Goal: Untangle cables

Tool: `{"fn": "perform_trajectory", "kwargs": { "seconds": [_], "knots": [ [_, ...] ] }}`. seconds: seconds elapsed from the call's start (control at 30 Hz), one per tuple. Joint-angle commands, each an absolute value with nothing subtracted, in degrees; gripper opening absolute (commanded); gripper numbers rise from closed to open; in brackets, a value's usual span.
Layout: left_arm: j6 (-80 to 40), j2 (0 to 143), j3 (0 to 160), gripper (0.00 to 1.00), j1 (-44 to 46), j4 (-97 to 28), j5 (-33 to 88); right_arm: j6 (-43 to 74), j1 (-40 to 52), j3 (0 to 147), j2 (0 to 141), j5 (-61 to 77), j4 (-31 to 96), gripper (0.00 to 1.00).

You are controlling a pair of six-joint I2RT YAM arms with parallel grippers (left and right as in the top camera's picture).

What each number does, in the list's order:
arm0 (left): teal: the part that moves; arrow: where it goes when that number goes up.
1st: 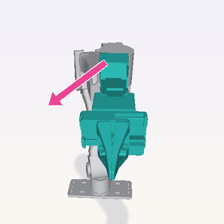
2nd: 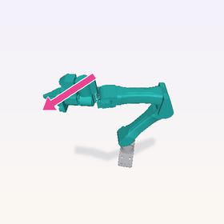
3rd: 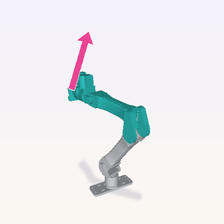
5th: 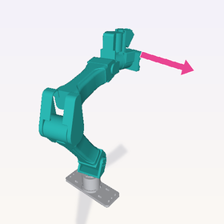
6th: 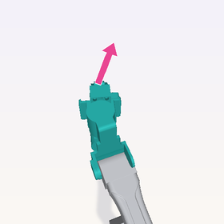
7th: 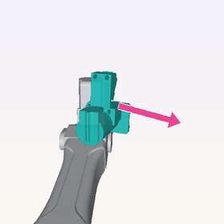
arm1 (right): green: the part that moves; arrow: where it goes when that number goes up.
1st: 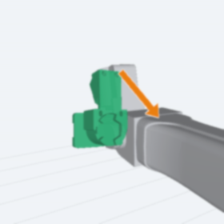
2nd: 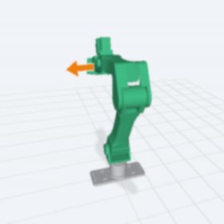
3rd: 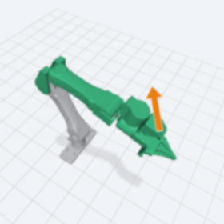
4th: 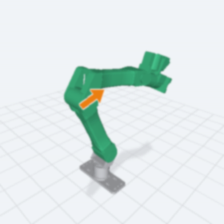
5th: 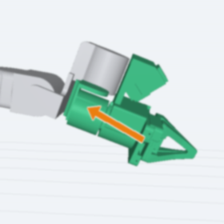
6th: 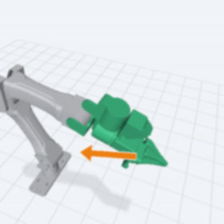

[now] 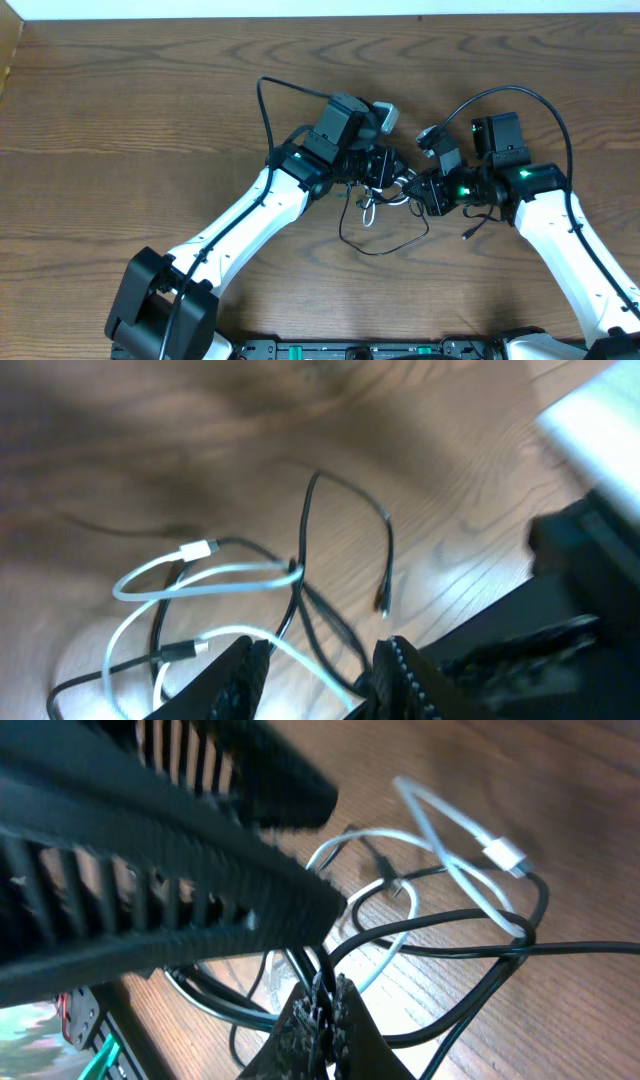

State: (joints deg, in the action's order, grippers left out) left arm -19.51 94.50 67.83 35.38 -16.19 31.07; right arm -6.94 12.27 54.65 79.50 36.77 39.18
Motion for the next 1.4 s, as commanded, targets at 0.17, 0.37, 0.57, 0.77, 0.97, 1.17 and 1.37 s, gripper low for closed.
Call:
{"fn": "perform_trajectory", "kwargs": {
  "seconds": [0.17, 0.37, 0.57, 0.77, 0.97, 1.17, 1.37],
  "knots": [
    [-17.6, 94.0, 67.7, 0.39, 35.5, -24.7, 30.4, -8.9, 12.6, 54.5, 79.8, 38.2, 37.7, 0.01],
    [-17.6, 94.0, 67.7, 0.35, 35.5, -25.2, 33.6, -8.9, 12.6, 54.5, 79.8, 38.1, 37.2, 0.01],
    [-17.6, 94.0, 67.7, 0.43, 35.4, -22.5, 39.8, -8.9, 12.8, 54.5, 79.8, 38.1, 37.1, 0.01],
    [-17.3, 94.0, 67.7, 0.45, 35.4, -23.6, 40.6, -8.9, 12.8, 54.5, 79.8, 38.1, 37.0, 0.01],
    [-15.1, 94.1, 67.7, 0.45, 35.5, -28.1, 36.2, -8.9, 12.8, 54.5, 79.8, 38.1, 37.0, 0.01],
    [-14.8, 94.4, 67.7, 0.45, 35.6, -28.3, 32.6, -8.9, 12.8, 54.5, 79.8, 38.2, 36.9, 0.01],
    [-14.8, 94.5, 67.7, 0.45, 36.9, -27.5, 29.0, -8.9, 12.8, 54.5, 79.8, 40.7, 36.5, 0.01]
  ]
}}
